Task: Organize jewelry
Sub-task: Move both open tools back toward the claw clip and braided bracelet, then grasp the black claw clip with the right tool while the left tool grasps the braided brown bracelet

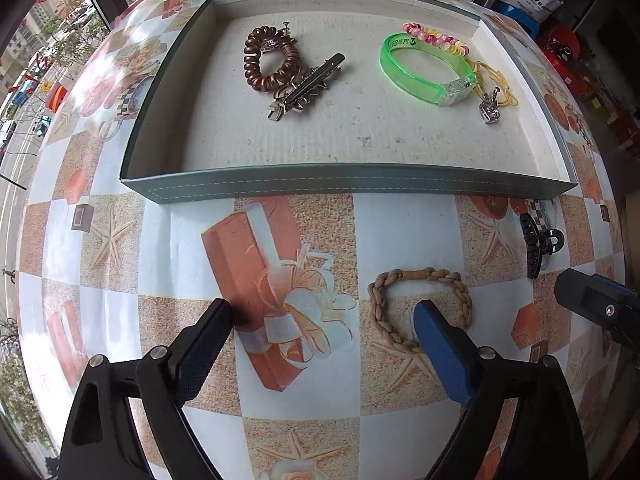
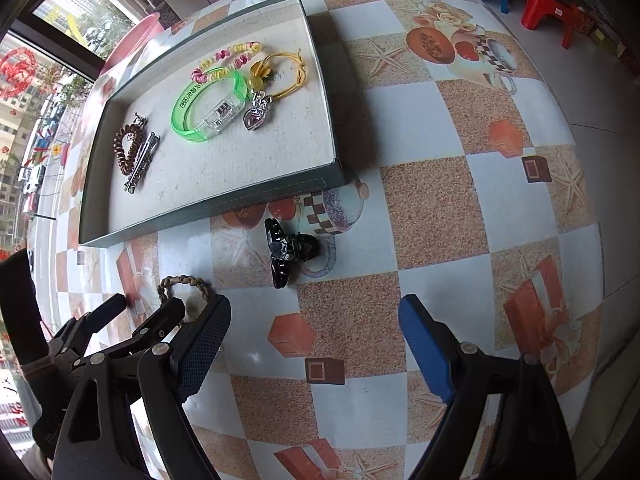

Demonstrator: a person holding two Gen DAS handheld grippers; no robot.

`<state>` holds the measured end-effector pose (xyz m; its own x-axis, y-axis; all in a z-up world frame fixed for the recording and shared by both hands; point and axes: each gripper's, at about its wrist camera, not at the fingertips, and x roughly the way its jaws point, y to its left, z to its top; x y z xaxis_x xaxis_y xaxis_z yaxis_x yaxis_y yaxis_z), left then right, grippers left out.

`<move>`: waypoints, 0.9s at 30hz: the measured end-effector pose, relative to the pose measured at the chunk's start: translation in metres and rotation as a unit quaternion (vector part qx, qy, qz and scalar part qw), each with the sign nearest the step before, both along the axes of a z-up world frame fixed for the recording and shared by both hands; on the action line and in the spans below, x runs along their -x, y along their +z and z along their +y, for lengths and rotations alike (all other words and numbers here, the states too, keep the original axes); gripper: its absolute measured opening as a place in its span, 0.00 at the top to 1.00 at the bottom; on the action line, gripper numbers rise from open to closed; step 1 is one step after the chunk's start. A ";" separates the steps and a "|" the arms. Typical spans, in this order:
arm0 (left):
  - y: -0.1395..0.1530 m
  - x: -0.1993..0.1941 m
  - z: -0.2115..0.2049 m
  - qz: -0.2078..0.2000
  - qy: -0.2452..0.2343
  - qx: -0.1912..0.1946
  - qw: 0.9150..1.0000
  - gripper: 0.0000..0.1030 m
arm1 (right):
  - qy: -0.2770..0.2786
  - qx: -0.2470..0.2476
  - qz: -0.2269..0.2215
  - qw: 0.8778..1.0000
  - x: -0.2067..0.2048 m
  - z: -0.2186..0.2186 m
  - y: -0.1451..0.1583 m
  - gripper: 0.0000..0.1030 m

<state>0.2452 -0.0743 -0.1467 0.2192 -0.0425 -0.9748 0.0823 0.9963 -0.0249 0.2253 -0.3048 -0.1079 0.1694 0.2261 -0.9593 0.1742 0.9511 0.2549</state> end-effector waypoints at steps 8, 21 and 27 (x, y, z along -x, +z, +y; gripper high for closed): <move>0.002 -0.009 -0.012 -0.014 -0.003 -0.011 1.000 0.09 | 0.007 0.002 0.009 1.000 -0.023 0.012 -0.014 0.19; 0.008 -0.003 -0.032 -0.008 -0.023 -0.012 1.000 0.24 | 0.053 0.087 0.005 0.995 -0.043 0.039 -0.020 0.60; 0.012 0.002 -0.043 -0.005 -0.038 -0.012 0.999 0.31 | 0.040 0.082 0.005 0.996 -0.041 0.037 -0.020 0.75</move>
